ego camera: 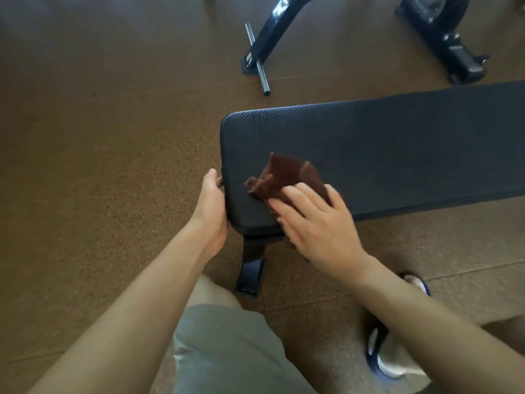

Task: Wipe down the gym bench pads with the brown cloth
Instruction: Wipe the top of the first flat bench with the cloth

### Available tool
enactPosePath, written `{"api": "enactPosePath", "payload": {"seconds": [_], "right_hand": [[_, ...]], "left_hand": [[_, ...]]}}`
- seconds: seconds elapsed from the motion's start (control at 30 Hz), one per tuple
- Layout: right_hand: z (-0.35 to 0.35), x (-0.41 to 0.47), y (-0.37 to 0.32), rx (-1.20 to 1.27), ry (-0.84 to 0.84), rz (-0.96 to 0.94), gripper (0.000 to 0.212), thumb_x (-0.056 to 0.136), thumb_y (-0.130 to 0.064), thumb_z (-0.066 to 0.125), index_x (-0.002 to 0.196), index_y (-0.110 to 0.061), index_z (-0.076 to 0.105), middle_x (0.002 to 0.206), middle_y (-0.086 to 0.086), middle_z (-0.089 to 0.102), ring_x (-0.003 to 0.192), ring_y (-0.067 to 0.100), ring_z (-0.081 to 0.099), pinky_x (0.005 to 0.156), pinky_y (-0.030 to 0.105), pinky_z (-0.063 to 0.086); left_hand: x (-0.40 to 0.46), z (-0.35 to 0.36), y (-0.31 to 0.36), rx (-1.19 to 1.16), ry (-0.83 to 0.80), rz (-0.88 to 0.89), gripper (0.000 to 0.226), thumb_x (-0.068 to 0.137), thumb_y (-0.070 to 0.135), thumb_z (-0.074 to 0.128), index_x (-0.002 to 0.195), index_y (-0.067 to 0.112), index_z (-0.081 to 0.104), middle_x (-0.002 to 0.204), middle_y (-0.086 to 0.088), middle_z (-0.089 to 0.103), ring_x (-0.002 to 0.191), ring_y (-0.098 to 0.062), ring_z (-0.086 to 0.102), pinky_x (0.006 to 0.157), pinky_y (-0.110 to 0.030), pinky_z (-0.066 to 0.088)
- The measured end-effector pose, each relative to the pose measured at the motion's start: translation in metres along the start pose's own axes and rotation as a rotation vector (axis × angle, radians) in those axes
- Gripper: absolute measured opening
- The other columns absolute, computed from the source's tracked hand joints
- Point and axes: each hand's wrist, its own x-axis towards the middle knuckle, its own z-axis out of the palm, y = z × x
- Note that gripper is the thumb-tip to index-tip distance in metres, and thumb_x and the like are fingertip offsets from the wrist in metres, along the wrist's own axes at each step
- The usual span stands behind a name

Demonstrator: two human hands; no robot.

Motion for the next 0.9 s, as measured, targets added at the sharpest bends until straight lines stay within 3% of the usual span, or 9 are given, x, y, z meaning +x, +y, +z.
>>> {"api": "enactPosePath", "payload": {"seconds": [0.1, 0.2, 0.33, 0.43, 0.5, 0.6, 0.73, 0.9], "right_hand": [[-0.012, -0.025, 0.053, -0.027, 0.004, 0.255, 0.037, 0.11, -0.031, 0.043, 0.137, -0.023, 0.066, 0.141, 0.005, 0.061, 0.137, 0.028, 0.053, 0.106, 0.05, 0.038], [-0.013, -0.013, 0.045, 0.011, 0.027, 0.429, 0.037, 0.11, -0.031, 0.043, 0.135, -0.021, 0.068, 0.14, 0.005, 0.062, 0.137, 0.026, 0.053, 0.11, 0.052, 0.036], [-0.004, 0.023, -0.02, 0.157, -0.019, 0.146, 0.038, 0.108, -0.031, 0.043, 0.136, -0.023, 0.066, 0.141, 0.001, 0.062, 0.136, 0.021, 0.052, 0.114, 0.05, 0.032], [-0.002, 0.052, -0.032, 0.295, -0.061, -0.058, 0.036, 0.107, -0.031, 0.042, 0.126, -0.024, 0.071, 0.138, -0.002, 0.063, 0.133, 0.019, 0.053, 0.116, 0.048, 0.032], [-0.003, 0.062, -0.015, 0.308, -0.13, -0.158, 0.038, 0.107, -0.033, 0.041, 0.131, -0.027, 0.07, 0.143, -0.004, 0.06, 0.137, 0.017, 0.05, 0.115, 0.046, 0.033], [-0.006, 0.044, 0.021, 0.239, -0.178, -0.115, 0.04, 0.107, -0.033, 0.042, 0.14, -0.028, 0.065, 0.146, -0.002, 0.057, 0.14, 0.019, 0.048, 0.113, 0.047, 0.038], [-0.016, 0.011, 0.047, 0.19, -0.176, 0.053, 0.043, 0.108, -0.035, 0.038, 0.141, -0.026, 0.065, 0.146, 0.001, 0.059, 0.14, 0.024, 0.052, 0.115, 0.048, 0.036], [0.003, 0.081, 0.033, 0.22, -0.208, -0.081, 0.048, 0.107, -0.037, 0.034, 0.148, -0.029, 0.057, 0.153, -0.001, 0.054, 0.143, 0.021, 0.046, 0.118, 0.05, 0.031]], "left_hand": [[0.005, 0.012, 0.005, 0.002, 0.112, -0.006, 0.04, 0.108, 0.056, 0.022, 0.127, 0.028, 0.045, 0.127, 0.001, 0.063, 0.113, -0.017, 0.061, 0.105, -0.044, 0.047], [0.011, 0.027, 0.004, 0.068, 0.27, 0.027, 0.025, 0.108, 0.044, 0.027, 0.119, 0.024, 0.037, 0.117, 0.001, 0.055, 0.106, -0.02, 0.057, 0.105, -0.051, 0.048], [0.011, 0.036, 0.003, 0.084, 0.395, 0.057, 0.026, 0.103, 0.043, 0.032, 0.112, 0.022, 0.043, 0.109, -0.004, 0.059, 0.105, -0.028, 0.06, 0.101, -0.056, 0.049], [0.021, 0.031, -0.003, -0.07, 0.4, -0.013, 0.058, 0.075, 0.062, 0.045, 0.115, 0.022, 0.058, 0.113, -0.013, 0.068, 0.108, -0.034, 0.067, 0.097, -0.056, 0.054], [0.021, 0.032, -0.004, -0.071, 0.439, -0.002, 0.05, 0.082, 0.06, 0.042, 0.112, 0.024, 0.058, 0.113, -0.012, 0.068, 0.106, -0.032, 0.067, 0.096, -0.054, 0.054], [0.016, 0.038, 0.0, 0.049, 0.528, 0.076, 0.031, 0.105, 0.043, 0.029, 0.112, 0.024, 0.053, 0.105, -0.004, 0.061, 0.098, -0.026, 0.061, 0.093, -0.049, 0.052], [0.022, 0.037, -0.004, 0.152, 0.587, 0.129, 0.033, 0.107, 0.04, 0.026, 0.107, 0.02, 0.052, 0.1, -0.001, 0.059, 0.091, -0.021, 0.057, 0.088, -0.048, 0.049], [0.027, 0.038, -0.006, 0.214, 0.605, 0.161, 0.034, 0.109, 0.039, 0.026, 0.103, 0.019, 0.052, 0.095, -0.001, 0.058, 0.088, -0.022, 0.057, 0.089, -0.053, 0.05]]}}
